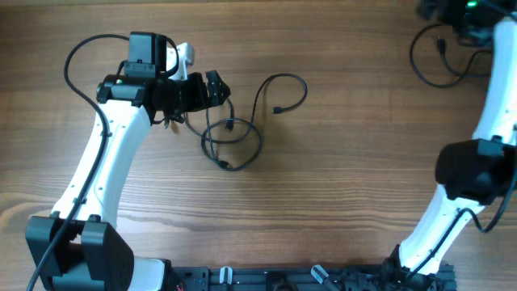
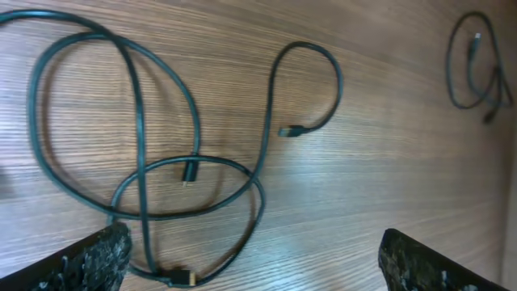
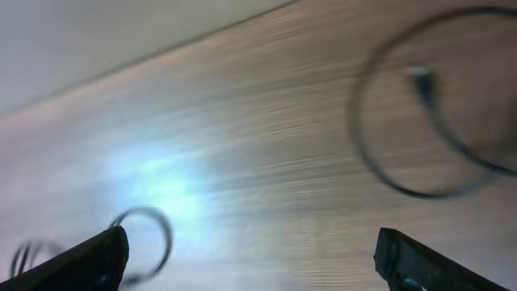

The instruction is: Untangle cables

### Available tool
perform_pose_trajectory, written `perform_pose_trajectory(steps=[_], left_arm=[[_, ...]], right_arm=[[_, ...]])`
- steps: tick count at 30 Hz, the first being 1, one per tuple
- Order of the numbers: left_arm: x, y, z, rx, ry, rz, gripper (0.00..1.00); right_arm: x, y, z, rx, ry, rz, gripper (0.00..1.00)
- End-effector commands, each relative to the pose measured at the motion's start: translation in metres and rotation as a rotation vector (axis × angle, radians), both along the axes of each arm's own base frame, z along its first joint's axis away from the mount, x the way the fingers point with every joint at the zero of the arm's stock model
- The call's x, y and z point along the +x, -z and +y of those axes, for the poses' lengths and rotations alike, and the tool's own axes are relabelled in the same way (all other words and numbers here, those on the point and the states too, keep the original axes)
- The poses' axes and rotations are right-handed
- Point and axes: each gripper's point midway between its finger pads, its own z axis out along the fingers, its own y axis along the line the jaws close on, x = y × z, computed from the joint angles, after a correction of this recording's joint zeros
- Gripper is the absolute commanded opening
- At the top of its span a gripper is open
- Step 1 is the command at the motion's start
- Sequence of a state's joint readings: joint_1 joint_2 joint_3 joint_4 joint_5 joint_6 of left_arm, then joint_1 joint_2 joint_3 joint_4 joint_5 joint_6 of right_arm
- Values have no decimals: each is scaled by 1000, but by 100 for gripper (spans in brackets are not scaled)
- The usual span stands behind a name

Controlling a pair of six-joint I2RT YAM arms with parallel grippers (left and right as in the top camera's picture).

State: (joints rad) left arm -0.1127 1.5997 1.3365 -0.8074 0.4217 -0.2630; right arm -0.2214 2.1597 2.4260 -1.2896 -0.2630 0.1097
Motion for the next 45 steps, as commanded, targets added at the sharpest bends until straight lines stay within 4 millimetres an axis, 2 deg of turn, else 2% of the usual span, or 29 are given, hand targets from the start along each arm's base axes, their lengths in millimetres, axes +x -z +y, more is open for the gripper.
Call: perform_pose_trajectory(steps=[1,4,6,9,10,11,12,16,19,23,28,34,35,37,40,42,45], left_arm=[[5,0,4,54,-21,-12,99],[7,4,15,107,-61,-11,98],[12,5,33,173,-131,-20,92],[15,-8,62,202,-215,-46,92],[14,-13,71,200,-242,-48,92],[11,-18,80,196,-273,-47,92],[4,-23,92,192,-310,-36,91],[-20,-15,100,178,-374,83,88],[-34,5,85,157,-368,183,87],[-35,35,65,138,-368,230,88],[-12,72,37,149,-308,185,84],[9,111,18,248,-272,155,79],[9,119,16,256,-265,161,71],[9,127,19,285,-272,173,65],[8,136,23,306,-295,194,63],[11,138,22,302,-295,186,58],[17,144,19,297,-292,173,57]], right_arm=[[2,2,58,24,-227,-16,100],[-5,5,93,24,-305,12,98],[-16,13,127,33,-373,58,96],[-32,28,164,46,-439,129,93],[-40,37,182,53,-466,166,93],[-45,43,196,53,-494,186,93],[-56,55,219,60,-524,229,92],[-79,85,253,38,-515,333,89],[-83,105,254,-40,-445,371,90],[-71,104,248,-23,-408,340,91],[-64,104,231,-16,-368,337,93],[-61,103,229,-20,-373,326,95],[-61,103,229,-19,-374,326,95],[-60,103,229,-19,-374,325,95],[-60,103,229,-19,-374,324,95],[-60,103,229,-19,-374,321,95],[-59,103,229,-22,-382,316,96]])
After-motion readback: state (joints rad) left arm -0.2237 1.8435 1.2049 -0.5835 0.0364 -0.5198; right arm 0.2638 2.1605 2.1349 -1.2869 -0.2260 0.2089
